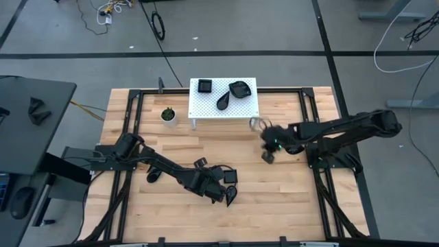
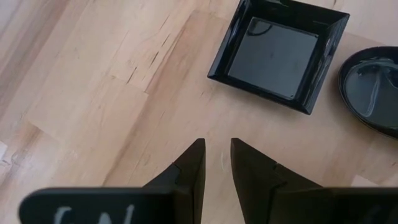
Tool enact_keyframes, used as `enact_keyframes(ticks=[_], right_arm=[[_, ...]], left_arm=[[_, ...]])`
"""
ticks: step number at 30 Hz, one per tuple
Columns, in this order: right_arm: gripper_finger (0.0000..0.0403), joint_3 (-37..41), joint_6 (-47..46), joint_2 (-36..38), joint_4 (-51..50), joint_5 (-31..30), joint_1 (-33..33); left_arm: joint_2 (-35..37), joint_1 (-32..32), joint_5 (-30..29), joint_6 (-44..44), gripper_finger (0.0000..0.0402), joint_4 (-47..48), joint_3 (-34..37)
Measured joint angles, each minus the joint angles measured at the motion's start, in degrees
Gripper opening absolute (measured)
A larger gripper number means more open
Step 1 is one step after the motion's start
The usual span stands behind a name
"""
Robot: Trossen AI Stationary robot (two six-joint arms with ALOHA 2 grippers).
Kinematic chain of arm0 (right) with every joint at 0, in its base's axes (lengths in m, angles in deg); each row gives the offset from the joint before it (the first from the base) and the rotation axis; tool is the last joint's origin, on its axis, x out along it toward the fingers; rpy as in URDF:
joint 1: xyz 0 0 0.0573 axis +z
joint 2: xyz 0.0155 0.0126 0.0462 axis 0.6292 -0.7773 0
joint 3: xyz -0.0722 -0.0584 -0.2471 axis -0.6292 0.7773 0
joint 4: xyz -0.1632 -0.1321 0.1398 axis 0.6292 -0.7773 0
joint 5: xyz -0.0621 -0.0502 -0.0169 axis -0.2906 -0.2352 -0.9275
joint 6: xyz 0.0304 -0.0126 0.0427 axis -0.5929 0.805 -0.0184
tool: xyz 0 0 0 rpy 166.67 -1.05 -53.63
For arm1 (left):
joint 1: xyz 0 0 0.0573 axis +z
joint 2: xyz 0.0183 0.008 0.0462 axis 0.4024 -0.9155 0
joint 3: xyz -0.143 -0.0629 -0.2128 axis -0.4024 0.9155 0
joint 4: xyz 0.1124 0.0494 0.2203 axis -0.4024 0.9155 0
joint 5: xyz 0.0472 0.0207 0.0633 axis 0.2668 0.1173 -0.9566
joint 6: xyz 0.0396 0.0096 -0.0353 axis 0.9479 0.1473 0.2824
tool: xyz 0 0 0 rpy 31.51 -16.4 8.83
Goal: Pick & Place Mini shaped plates
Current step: Stack the black plate on top of the black plate on the shelf
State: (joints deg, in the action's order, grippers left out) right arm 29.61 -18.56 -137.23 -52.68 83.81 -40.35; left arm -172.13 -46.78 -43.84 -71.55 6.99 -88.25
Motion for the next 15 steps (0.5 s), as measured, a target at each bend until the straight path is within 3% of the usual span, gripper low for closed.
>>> enact_keyframes(ticks=[4, 8, 15], right_arm=[[0.0, -3.54, -9.65, -0.02, -19.41, -5.69, 6.07], [0.0, -4.53, -16.81, -0.28, -32.43, -13.31, 6.65], [0.0, 0.59, -24.03, -2.44, -36.32, -18.59, 3.61]], left_arm=[[0.0, 0.0, -0.1, 0.04, 0.008, -0.58, 0.0], [0.0, 0.0, -0.22, 0.11, 0.008, -0.63, 0.0], [0.0, 0.0, -0.44, 0.29, 0.008, -0.59, 0.0]])
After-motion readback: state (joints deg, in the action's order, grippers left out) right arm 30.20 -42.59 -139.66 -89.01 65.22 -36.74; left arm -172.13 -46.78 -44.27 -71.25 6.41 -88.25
